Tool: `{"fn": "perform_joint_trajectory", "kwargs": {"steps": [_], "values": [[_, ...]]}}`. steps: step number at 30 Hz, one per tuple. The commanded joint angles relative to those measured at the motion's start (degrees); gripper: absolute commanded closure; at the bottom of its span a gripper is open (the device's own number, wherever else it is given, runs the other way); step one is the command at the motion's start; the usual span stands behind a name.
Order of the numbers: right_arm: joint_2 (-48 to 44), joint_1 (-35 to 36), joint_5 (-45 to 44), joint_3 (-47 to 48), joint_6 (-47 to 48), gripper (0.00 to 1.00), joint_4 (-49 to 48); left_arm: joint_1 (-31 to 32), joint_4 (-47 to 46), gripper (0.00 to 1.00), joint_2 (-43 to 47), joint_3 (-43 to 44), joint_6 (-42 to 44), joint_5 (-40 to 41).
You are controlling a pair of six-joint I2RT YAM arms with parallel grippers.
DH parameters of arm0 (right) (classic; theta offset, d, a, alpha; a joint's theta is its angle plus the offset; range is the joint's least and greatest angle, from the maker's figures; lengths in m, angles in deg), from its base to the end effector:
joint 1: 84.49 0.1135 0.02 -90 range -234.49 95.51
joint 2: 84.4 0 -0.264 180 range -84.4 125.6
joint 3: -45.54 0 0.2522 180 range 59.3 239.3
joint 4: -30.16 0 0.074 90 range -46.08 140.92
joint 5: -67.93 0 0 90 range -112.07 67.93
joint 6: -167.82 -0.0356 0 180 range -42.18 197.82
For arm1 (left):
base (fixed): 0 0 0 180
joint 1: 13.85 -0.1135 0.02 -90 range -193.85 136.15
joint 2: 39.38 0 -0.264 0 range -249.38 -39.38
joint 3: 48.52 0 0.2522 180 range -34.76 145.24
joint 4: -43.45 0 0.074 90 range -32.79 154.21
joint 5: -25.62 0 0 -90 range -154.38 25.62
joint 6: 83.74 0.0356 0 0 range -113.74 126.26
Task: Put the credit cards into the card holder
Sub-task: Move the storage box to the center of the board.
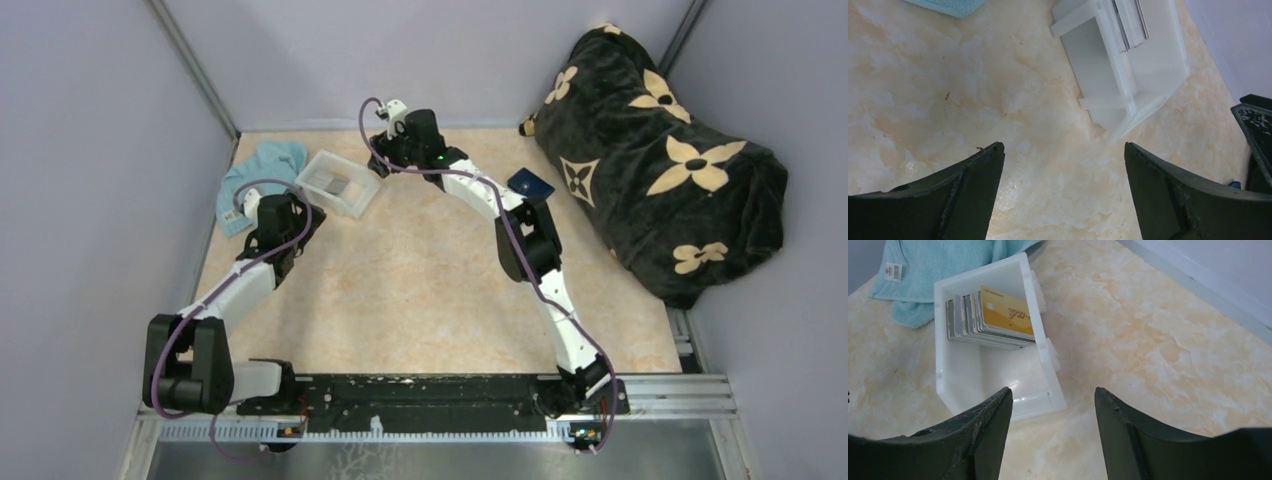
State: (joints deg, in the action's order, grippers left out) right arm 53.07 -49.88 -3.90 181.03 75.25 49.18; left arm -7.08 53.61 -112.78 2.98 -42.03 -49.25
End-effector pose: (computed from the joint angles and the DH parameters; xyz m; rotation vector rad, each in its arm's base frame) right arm 0.4606 0.3313 0.2446 -0.7548 1.8411 0.7331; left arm 0.2696 -0.0227 0.2149 -0.8958 1.9242 -0.2924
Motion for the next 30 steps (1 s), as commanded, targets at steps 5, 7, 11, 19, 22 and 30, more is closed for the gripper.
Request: {"fn": "perform_joint_trajectory", "kwargs": {"steps": [5, 7, 11, 19, 22, 30], "values": [[9.5, 1.6, 1.4, 13.5, 2.5, 0.39, 2.8, 0.3, -1.0, 0.05, -0.2, 1.0, -2.6, 1.0], [11.2, 1.6, 1.9, 15.4, 2.3, 0.4, 2.7, 0.4, -1.2, 0.05, 0.0, 0.8, -3.1, 0.8], [14.3, 1.9, 2.6, 18.7, 2.0, 0.4, 2.8, 0.4, -1.7, 0.05, 0.0, 0.4, -3.5, 1.1], [20.0, 2.5, 3.4, 24.6, 1.6, 0.41, 2.9, 0.4, -2.9, 0.06, -0.6, 0.1, -4.3, 0.9], [20.9, 2.5, 3.6, 25.3, 1.5, 0.43, 2.1, 0.4, -2.9, 0.06, -0.5, 0.1, -4.5, 1.2], [21.7, 2.5, 5.5, 26.3, 1.8, 0.56, 1.9, 0.5, -2.9, 0.05, -0.8, -0.4, -5.6, 0.9]]}}
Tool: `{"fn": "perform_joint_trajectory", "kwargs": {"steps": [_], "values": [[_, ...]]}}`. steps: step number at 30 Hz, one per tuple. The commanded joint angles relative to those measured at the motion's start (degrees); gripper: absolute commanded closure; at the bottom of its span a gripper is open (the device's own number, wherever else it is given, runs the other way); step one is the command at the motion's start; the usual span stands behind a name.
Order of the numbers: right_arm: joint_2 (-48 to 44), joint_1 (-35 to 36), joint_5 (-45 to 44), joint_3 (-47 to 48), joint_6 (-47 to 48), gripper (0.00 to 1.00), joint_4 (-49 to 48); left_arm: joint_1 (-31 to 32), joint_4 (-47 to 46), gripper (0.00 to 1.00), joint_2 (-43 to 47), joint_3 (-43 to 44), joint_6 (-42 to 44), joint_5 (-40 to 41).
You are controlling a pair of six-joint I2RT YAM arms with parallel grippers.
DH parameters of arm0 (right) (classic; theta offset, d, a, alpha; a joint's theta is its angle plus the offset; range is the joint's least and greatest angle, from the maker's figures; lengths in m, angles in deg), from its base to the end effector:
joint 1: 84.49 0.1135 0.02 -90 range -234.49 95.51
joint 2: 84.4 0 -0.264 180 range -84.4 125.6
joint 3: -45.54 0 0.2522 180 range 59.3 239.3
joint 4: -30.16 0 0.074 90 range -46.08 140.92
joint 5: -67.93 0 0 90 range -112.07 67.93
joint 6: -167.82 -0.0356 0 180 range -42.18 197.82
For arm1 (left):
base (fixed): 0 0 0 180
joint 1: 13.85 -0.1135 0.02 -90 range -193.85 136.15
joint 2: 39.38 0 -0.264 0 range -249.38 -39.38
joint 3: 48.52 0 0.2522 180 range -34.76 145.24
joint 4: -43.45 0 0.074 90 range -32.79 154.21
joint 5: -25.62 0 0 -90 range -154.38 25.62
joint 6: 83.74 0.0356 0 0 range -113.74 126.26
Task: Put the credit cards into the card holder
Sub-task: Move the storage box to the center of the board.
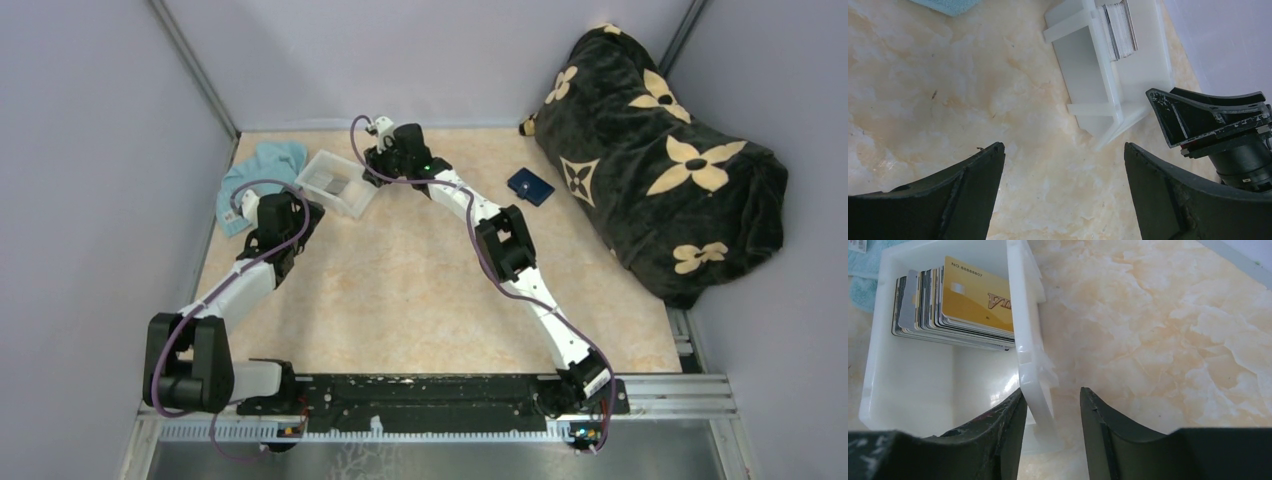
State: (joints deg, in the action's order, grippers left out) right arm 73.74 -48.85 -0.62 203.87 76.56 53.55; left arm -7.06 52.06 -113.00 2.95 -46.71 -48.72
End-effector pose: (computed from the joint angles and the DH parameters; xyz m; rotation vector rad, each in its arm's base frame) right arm 0.4928 0.3693 0.1704 -0.8362 1.8511 0.7827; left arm 0.2714 -0.0226 0.2163 -0.9736 1.8655 -0.3440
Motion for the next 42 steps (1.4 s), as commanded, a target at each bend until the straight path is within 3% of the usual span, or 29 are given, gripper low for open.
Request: {"fn": "perform_joint_trajectory", "kwargs": {"steps": [1, 6, 10, 15, 25, 34, 42], "values": [[1.0, 1.5, 2.7, 3.2, 0.7, 0.59, -2.7, 0.5, -1.2, 0.05, -0.8, -0.4, -1.2, 0.4], [0.0, 1.5, 4.6, 1.2, 2.3, 0.66, -2.8, 0.5, -0.4, 0.05, -0.9, -0.5, -1.8, 0.7], [-1.4, 1.3, 5.3, -1.1, 4.1, 0.85, -2.2, 0.6, 0.4, 0.04, -0.9, -0.3, -1.9, 1.4], [-5.1, 1.0, 6.2, -7.3, 5.9, 1.0, -2.6, 0.6, 2.2, 0.03, -1.1, 0.9, -1.7, 2.2], [-22.7, 0.8, 5.2, -34.2, 9.3, 1.0, -9.8, 0.6, 7.3, 0.02, 2.1, 1.3, -0.9, 4.7], [-38.9, 1.4, 3.7, -57.0, 10.5, 1.0, -13.2, 0.6, 8.6, 0.02, 7.8, -4.6, -1.7, 3.4], [-47.4, 2.7, 0.2, -69.8, 9.3, 1.0, -16.4, 0.6, 8.9, 0.02, 11.7, -9.0, -1.7, 3.8]]}}
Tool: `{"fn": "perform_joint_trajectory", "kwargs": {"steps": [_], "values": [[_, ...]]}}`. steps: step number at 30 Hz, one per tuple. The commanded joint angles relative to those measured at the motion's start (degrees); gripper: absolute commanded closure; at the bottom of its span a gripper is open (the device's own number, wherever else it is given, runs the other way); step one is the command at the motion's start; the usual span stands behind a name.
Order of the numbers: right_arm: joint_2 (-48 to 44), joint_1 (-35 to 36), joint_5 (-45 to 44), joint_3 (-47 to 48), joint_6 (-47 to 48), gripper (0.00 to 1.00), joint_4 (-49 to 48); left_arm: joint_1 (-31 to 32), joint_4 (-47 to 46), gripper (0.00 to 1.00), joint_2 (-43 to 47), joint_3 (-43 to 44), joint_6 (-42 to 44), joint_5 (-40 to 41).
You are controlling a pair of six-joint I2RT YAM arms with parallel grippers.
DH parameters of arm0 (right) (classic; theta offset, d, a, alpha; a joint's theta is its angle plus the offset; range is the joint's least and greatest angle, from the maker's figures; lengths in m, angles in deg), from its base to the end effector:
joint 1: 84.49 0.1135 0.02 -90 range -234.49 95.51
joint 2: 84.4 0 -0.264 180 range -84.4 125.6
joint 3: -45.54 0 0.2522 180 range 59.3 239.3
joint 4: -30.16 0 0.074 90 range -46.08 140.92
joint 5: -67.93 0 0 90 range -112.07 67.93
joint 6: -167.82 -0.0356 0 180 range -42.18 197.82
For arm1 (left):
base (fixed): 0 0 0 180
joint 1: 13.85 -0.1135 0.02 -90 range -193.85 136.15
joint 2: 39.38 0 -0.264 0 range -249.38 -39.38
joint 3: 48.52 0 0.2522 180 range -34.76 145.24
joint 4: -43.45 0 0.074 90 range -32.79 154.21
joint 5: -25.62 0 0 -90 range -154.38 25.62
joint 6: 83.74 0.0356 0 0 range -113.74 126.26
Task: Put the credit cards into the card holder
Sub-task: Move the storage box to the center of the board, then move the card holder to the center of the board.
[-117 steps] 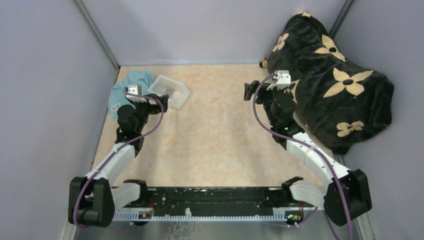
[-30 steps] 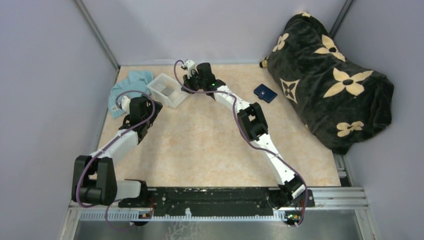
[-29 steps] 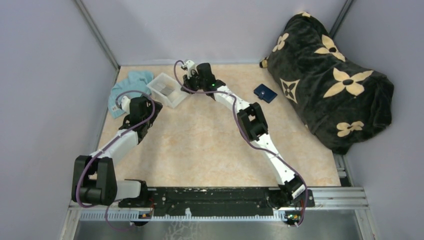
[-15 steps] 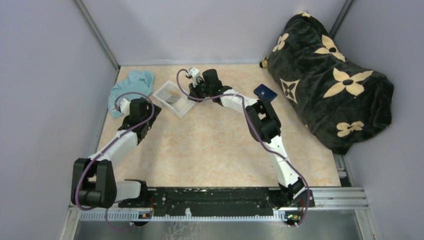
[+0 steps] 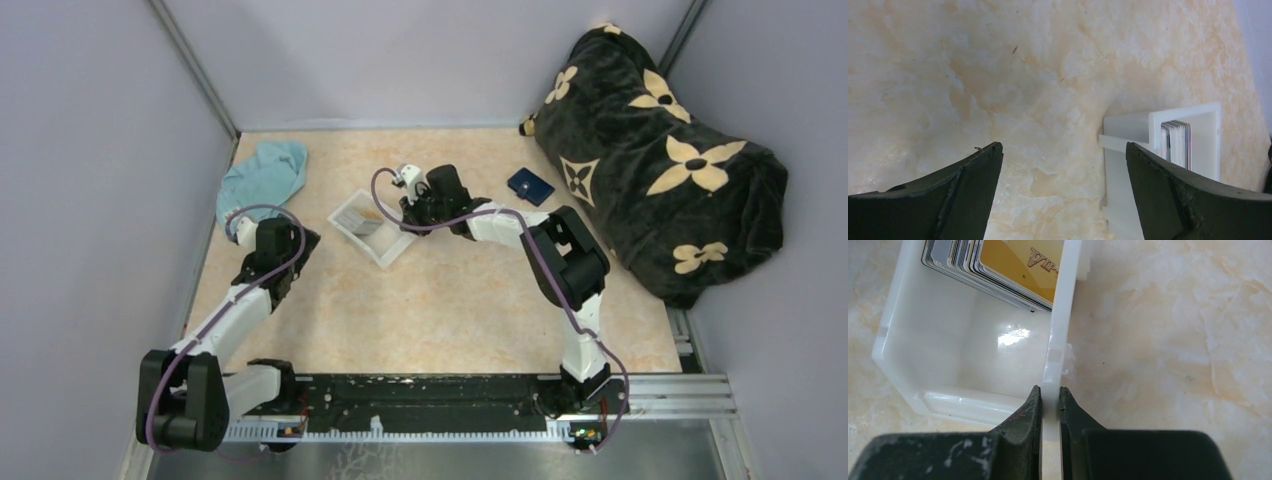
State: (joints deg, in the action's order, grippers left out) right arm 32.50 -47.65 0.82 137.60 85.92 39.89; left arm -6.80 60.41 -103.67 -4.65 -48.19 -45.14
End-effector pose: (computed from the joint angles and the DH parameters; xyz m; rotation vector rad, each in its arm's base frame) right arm 0.3568 0.2846 0.1824 -1.0557 1.9410 0.7173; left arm 0.2271 -0.0163 0.1980 -1.0450 1.9255 -0.2339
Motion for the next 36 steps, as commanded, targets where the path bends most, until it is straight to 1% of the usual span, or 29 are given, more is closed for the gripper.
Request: {"fn": "perform_joint_trajectory", "kwargs": {"steps": [1, 9, 12, 13, 15, 19, 21, 24, 28, 32, 36], "values": [[-7.0, 1.6, -1.5, -4.4, -0.2, 1.0, -2.8, 0.3, 0.5, 0.02, 2.7, -1.7, -0.1, 0.3], [-11.9, 2.3, -4.0, -9.6, -1.1, 1.0, -3.1, 0.3, 0.7, 0.02, 3.9, -2.6, 0.2, -0.5], [-12.4, 2.5, -4.2, -9.1, -1.9, 0.82, -2.4, 0.3, 0.6, 0.02, 4.0, -2.9, 0.1, -0.9], [-12.8, 2.5, -4.1, -8.8, -2.0, 0.74, -2.2, 0.3, 0.6, 0.02, 4.1, -2.9, 0.2, -0.8], [-13.8, 2.4, -4.1, -8.3, -2.3, 0.64, -1.9, 0.3, 0.6, 0.02, 4.3, -2.8, 0.7, -0.7], [-16.2, 2.5, -4.8, -6.9, -2.8, 0.51, -1.4, 0.4, 0.6, 0.01, 4.8, -2.2, 1.9, -0.3], [-17.5, 2.4, -5.8, -6.5, -3.3, 0.5, -1.5, 0.3, 0.5, 0.01, 4.9, -1.9, 2.3, -0.2], [-19.3, 2.3, -11.0, -5.6, -4.0, 0.49, -1.1, 0.4, 0.3, 0.01, 4.9, -1.7, 2.5, -0.4], [-19.5, -0.2, -23.0, -3.7, -5.9, 0.47, 0.1, 0.3, -0.2, 0.01, 4.9, -1.6, 2.6, -1.3], [-16.4, -6.2, -33.4, 0.3, -12.3, 0.47, 3.3, 0.6, -1.3, 0.01, 5.1, -1.5, 2.7, -2.5], [-10.7, -11.1, -43.8, 5.7, -15.6, 0.44, 7.4, 0.8, -1.9, 0.01, 4.7, -1.1, 2.9, -2.8]]}}
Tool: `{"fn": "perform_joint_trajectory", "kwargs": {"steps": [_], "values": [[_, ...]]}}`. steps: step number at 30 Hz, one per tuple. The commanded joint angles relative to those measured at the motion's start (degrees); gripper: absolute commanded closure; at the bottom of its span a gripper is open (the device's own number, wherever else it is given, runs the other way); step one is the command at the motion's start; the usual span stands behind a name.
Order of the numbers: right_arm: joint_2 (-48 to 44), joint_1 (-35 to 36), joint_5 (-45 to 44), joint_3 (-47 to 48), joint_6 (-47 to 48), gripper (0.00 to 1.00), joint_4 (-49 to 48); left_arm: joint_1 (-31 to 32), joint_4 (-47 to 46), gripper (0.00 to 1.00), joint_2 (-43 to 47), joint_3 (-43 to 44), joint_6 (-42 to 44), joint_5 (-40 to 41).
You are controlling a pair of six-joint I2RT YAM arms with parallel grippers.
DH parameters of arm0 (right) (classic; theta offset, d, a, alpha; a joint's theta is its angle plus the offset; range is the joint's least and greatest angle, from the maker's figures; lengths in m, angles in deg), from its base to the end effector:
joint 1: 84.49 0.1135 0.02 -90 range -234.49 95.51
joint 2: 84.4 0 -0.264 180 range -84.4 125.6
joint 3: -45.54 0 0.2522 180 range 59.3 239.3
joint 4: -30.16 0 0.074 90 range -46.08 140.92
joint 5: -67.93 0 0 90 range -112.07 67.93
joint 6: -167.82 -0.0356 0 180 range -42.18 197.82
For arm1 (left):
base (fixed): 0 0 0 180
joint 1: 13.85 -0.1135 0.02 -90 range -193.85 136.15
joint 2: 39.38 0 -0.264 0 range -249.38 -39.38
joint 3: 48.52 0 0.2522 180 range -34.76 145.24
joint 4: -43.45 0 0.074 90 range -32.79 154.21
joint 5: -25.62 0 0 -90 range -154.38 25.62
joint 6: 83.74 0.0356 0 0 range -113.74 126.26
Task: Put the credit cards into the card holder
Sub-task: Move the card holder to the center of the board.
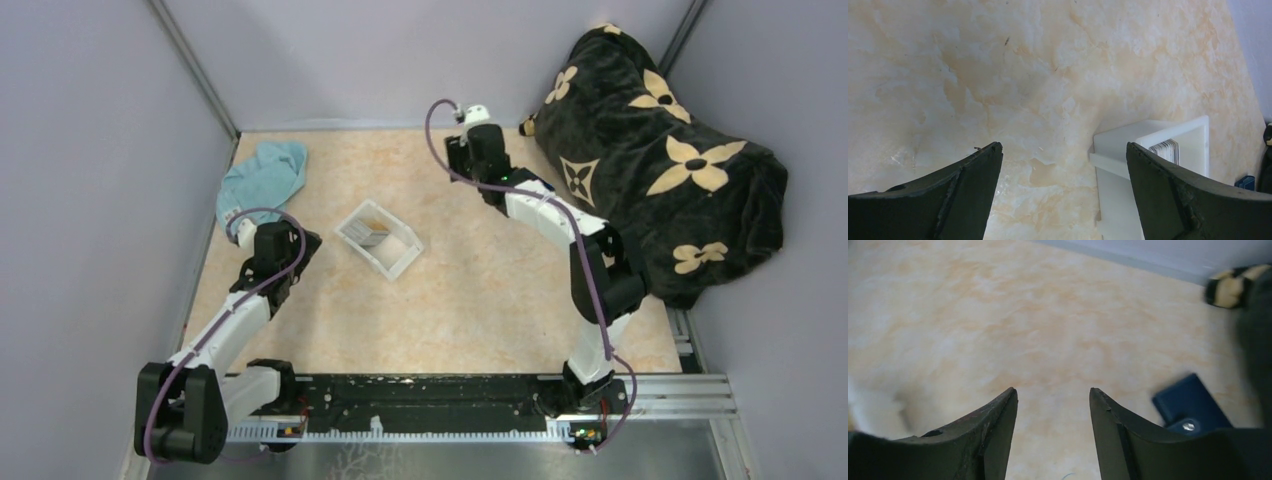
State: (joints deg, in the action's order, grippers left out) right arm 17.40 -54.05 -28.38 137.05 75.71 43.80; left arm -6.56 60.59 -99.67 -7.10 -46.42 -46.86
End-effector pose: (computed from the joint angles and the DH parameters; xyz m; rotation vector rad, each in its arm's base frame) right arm 0.3659 0.2105 0.2825 -0.4186 1.9505 0.2578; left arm 0.2147 -0.0167 0.1978 -0.9949 1.9373 -0.2630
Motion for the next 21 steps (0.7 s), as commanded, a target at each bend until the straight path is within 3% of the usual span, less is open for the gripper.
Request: {"fn": "perform_joint_trajectory", "kwargs": {"steps": [1, 5, 21], "values": [[5.9, -5.8, -16.5, 8.0, -5.9, 0.43, 4.9, 0.5, -2.2, 0.01, 0.6, 1.5, 1.1, -1.2], [12.7, -9.8, -19.2, 14.1, -9.2, 0.42, 10.3, 0.6, -3.0, 0.01, -0.1, 2.0, 1.3, -1.7], [25.8, -16.3, -20.5, 23.2, -13.8, 0.31, 13.4, 1.0, -7.4, 0.01, -3.1, 0.6, 1.5, -4.1]]}}
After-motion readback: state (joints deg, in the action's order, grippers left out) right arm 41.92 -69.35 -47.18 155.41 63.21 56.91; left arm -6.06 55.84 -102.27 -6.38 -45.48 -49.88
